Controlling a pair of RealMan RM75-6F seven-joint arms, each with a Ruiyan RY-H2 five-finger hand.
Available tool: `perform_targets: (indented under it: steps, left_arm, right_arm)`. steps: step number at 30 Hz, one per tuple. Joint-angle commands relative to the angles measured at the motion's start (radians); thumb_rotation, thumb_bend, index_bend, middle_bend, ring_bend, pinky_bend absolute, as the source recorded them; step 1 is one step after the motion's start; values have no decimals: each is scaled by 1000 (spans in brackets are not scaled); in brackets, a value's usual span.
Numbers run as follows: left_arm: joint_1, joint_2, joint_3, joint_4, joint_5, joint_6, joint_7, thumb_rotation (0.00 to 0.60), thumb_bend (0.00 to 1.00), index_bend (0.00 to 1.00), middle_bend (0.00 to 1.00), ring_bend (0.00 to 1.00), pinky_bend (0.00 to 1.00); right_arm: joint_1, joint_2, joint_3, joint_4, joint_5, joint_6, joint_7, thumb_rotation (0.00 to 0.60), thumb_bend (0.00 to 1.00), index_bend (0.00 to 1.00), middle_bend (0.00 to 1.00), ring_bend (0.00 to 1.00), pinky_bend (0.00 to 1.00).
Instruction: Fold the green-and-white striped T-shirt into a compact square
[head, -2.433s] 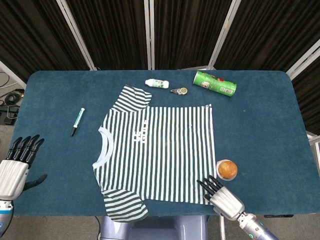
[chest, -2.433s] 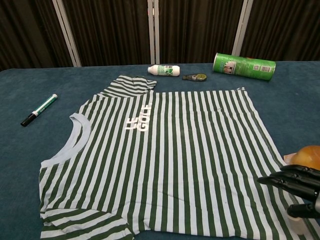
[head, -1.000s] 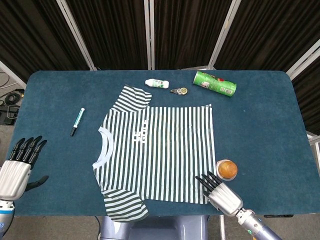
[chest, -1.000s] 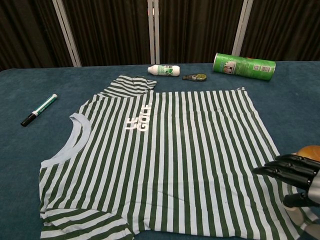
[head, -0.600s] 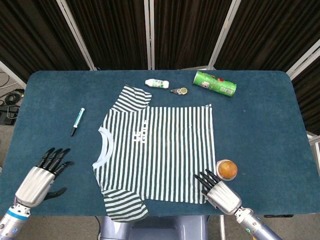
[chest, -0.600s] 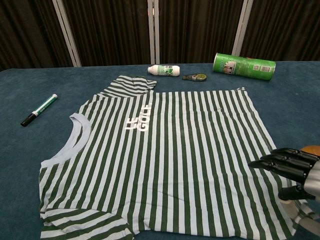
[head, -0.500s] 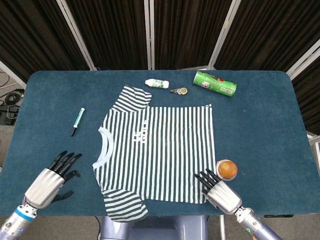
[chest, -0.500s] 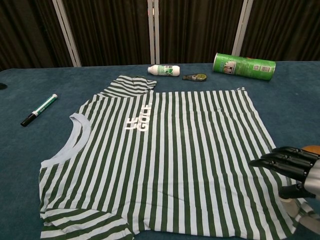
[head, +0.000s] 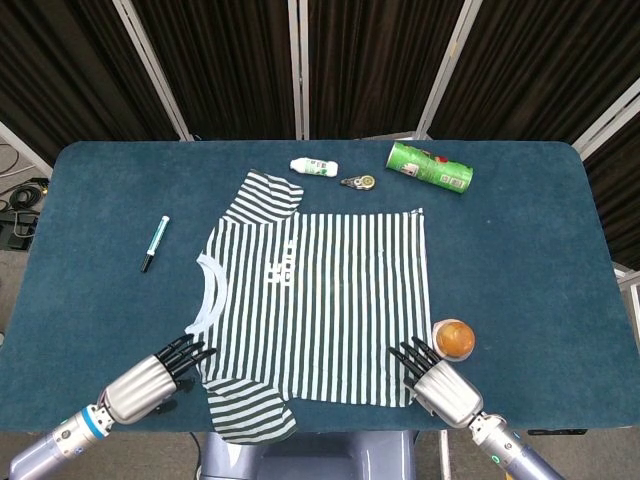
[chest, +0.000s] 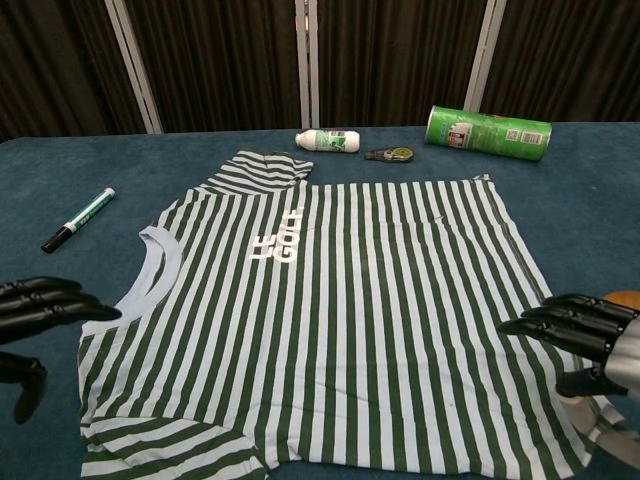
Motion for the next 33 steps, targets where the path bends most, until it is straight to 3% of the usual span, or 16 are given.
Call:
perform_targets:
  steps: [1, 7, 33]
  left_arm:
    - [-19, -47, 19, 58, 21, 1, -10, 600, 242, 532, 0, 0, 0]
    - [-33, -92, 34, 101, 11, -20, -19, 600, 340, 495, 0, 0, 0]
    - [-75, -190, 67, 166, -50, -58, -34, 600, 342, 459, 0, 0, 0]
  right_arm:
    - [0, -1, 0, 0, 3, 0, 2, 600, 444, 709, 48, 0, 0]
    - [0, -7, -4, 9, 6, 0, 8, 600, 447, 710, 48, 0, 0]
    - [6, -11, -7, 23, 14, 11, 28, 600, 465, 716, 48, 0, 0]
